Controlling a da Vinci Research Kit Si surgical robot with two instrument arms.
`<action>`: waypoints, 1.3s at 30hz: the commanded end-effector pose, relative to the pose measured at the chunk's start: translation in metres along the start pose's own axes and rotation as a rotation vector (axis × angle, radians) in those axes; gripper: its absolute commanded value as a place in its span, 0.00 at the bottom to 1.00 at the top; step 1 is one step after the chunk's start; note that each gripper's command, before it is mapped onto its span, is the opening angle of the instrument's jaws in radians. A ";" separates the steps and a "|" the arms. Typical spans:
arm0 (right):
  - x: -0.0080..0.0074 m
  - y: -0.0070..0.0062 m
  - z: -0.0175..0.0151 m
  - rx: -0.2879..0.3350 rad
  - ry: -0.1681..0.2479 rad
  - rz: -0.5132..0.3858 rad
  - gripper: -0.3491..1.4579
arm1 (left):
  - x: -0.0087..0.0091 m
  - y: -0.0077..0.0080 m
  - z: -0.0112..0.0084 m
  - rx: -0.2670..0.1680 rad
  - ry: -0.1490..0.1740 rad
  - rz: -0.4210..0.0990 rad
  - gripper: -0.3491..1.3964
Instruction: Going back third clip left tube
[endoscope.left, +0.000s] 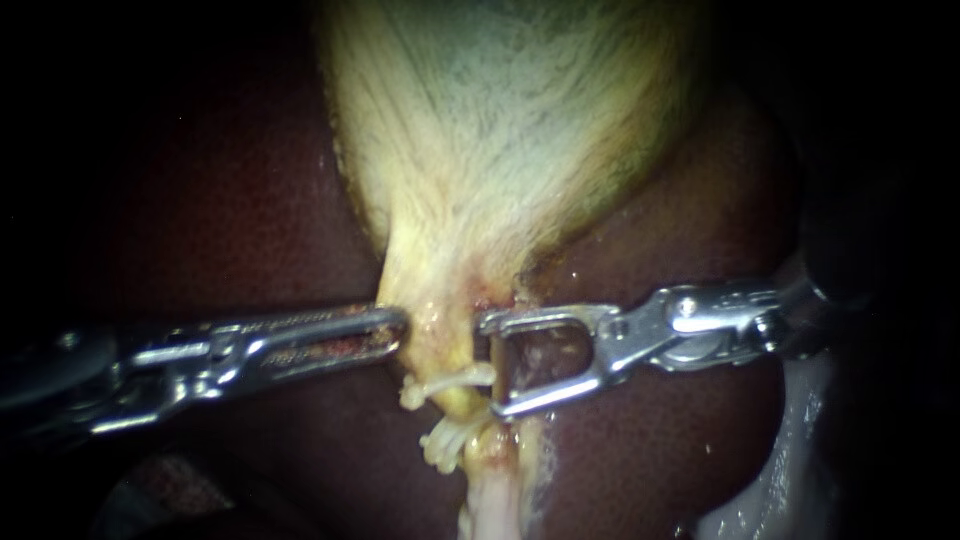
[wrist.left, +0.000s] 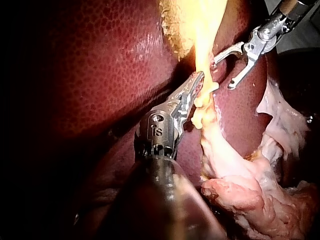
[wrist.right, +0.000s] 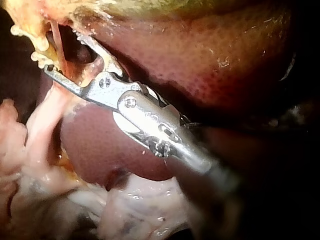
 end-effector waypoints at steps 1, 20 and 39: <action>0.0003 -0.0001 -0.0006 -0.005 0.001 -0.014 0.52 | 0.0000 0.0000 0.0000 0.000 0.000 0.000 0.00; 0.0035 -0.0013 -0.0030 -0.018 0.001 -0.081 0.52 | 0.0005 0.0007 0.0032 -0.005 -0.008 0.002 0.00; 0.0035 -0.0015 -0.0033 -0.015 0.001 -0.082 0.52 | 0.0023 0.0013 0.0075 -0.011 0.038 0.014 0.00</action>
